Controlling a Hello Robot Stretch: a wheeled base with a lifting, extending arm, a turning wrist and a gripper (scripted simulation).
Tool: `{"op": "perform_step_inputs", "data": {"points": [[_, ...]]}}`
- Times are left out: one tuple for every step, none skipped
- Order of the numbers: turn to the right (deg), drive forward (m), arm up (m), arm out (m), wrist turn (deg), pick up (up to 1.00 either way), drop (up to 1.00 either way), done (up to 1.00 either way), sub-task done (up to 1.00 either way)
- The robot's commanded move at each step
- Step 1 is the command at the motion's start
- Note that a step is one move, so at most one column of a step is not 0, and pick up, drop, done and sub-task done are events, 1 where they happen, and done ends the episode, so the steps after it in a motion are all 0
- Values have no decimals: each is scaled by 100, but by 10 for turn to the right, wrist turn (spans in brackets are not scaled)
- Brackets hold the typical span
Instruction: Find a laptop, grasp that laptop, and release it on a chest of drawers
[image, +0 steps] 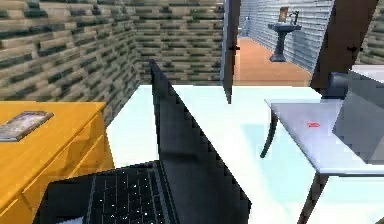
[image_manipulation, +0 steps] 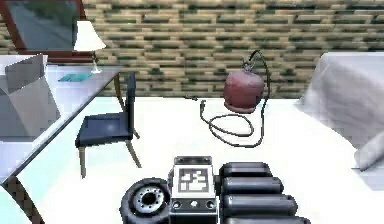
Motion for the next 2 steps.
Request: {"op": "perform_step_inputs", "data": {"points": [[-450,0,0,0,0,0,0,0,0],[-450,0,0,0,0,0,0,0,0]]}}
